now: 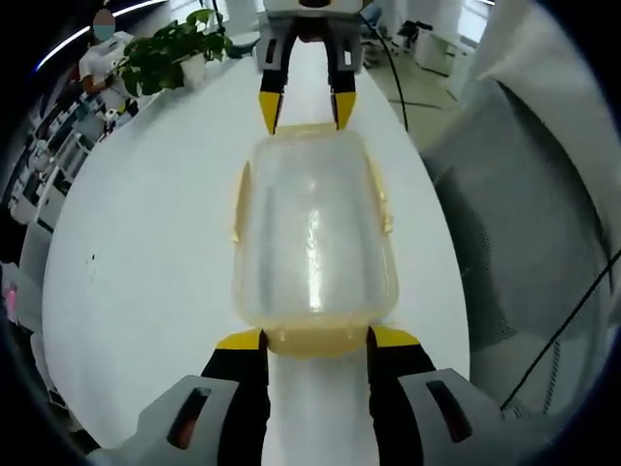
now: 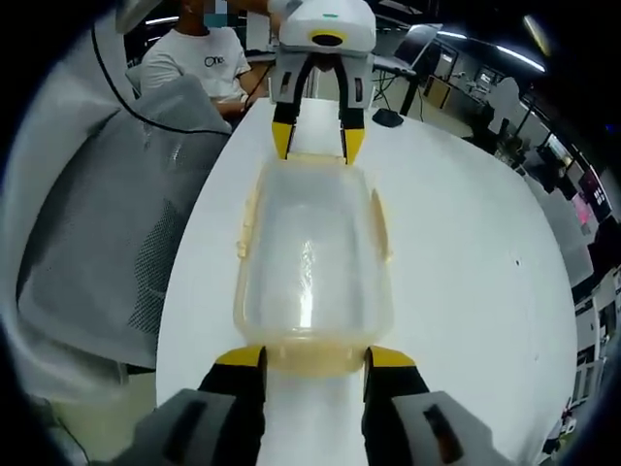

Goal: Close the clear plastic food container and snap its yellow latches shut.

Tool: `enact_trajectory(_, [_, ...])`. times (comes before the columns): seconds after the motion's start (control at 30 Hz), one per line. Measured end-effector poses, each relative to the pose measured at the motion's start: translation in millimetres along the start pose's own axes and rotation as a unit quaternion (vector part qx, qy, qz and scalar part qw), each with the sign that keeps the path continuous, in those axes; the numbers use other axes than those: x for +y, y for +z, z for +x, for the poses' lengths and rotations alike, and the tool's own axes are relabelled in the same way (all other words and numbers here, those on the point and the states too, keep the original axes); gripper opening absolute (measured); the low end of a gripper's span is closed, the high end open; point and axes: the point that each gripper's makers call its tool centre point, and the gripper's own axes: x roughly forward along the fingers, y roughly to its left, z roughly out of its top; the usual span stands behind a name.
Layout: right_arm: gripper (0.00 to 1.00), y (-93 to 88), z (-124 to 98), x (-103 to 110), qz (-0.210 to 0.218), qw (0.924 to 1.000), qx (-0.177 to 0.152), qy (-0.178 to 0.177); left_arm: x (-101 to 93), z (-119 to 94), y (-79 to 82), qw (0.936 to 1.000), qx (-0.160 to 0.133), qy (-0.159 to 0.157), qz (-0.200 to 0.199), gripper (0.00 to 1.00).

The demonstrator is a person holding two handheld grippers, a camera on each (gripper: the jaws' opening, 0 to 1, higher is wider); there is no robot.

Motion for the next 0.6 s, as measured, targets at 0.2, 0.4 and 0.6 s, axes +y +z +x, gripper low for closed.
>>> enact_trajectory(0.2, [0.40,-5.3,-3.5,-0.6,0.029,0.9996,0.005,0.004,-2.7,0.4,-2.6,1.0000,0.002,0.002,-0.007,0.43])
enact_trajectory(0.4, [0.41,-7.4,-12.7,-2.1,0.040,0.9992,-0.002,-0.002,-7.4,-3.4,-6.3,0.9998,-0.003,-0.002,-0.019,0.47])
enact_trajectory(0.6, [0.41,-2.5,-22.4,-5.1,0.078,0.9966,-0.017,-0.021,-1.9,-16.1,-11.7,0.9961,-0.020,0.018,-0.084,0.46])
